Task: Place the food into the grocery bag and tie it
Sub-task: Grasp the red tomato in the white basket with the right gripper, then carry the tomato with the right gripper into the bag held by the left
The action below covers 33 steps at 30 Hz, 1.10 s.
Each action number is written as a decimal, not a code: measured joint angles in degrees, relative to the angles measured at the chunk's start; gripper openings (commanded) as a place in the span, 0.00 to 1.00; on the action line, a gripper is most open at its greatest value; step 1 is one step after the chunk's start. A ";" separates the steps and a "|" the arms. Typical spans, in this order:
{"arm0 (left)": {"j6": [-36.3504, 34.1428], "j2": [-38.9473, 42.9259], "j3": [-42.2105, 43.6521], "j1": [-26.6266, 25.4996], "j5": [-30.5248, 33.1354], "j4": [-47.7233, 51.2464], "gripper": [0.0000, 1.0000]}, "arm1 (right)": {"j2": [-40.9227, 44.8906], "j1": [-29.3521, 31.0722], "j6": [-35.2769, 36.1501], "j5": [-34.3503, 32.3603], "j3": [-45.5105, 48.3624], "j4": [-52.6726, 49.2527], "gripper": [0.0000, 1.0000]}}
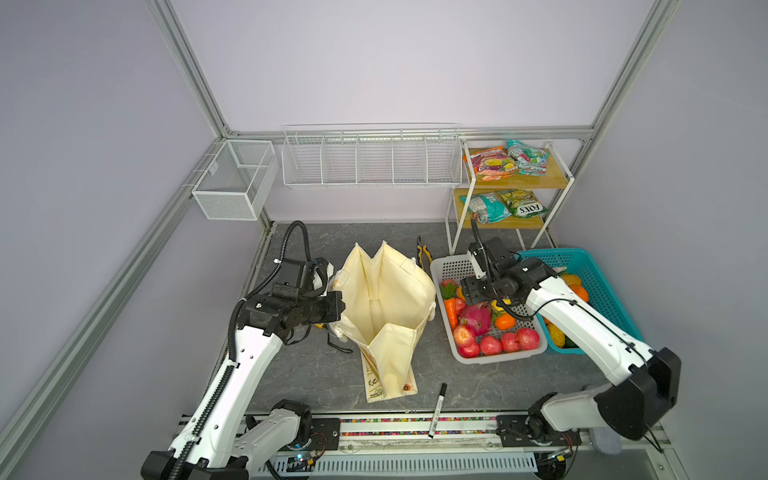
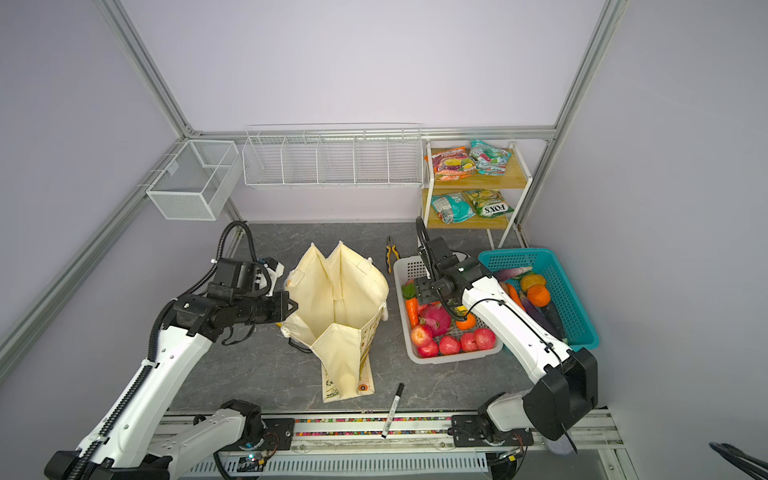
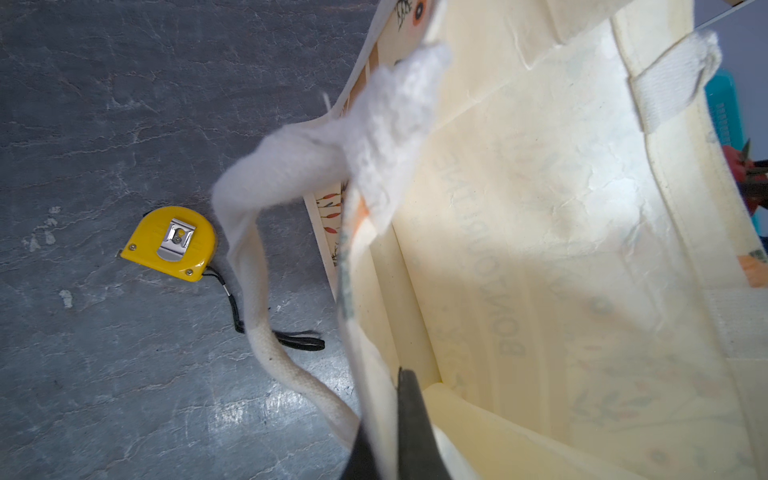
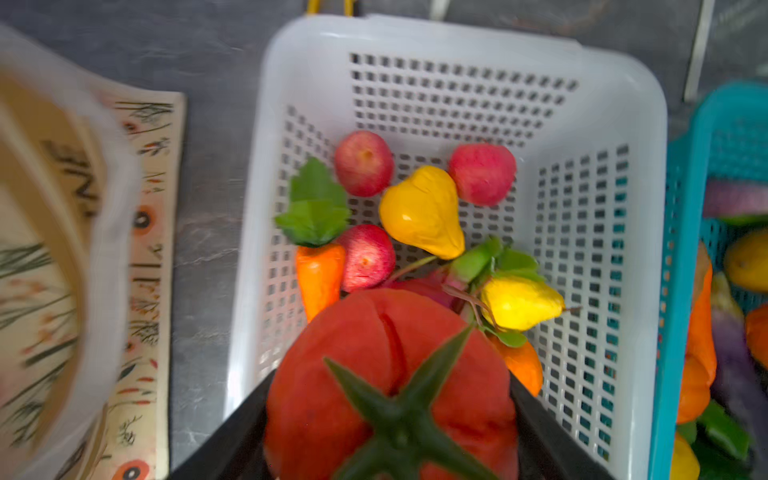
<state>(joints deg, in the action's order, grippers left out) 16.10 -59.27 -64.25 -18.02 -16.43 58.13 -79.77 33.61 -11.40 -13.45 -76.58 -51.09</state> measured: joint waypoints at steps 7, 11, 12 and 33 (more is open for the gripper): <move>-0.61 0.00 -0.15 -0.02 -0.11 0.28 0.00 | 1.90 7.10 7.63 5.77 -10.69 2.08 0.59; -1.31 0.04 -0.26 -0.02 -0.55 0.46 0.00 | 3.13 8.85 11.89 10.99 -14.95 4.24 0.58; -1.57 0.11 -0.26 -0.02 -0.74 0.46 0.00 | 3.30 9.33 13.09 12.70 -15.85 5.03 0.58; -3.26 2.75 0.20 -0.04 -5.66 0.39 0.00 | -12.33 14.03 28.96 32.85 -24.44 15.76 0.58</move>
<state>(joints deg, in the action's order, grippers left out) 12.84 -56.51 -64.05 -18.06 -22.09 58.52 -92.09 47.64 17.56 19.40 -101.01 -35.33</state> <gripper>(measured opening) 0.048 0.720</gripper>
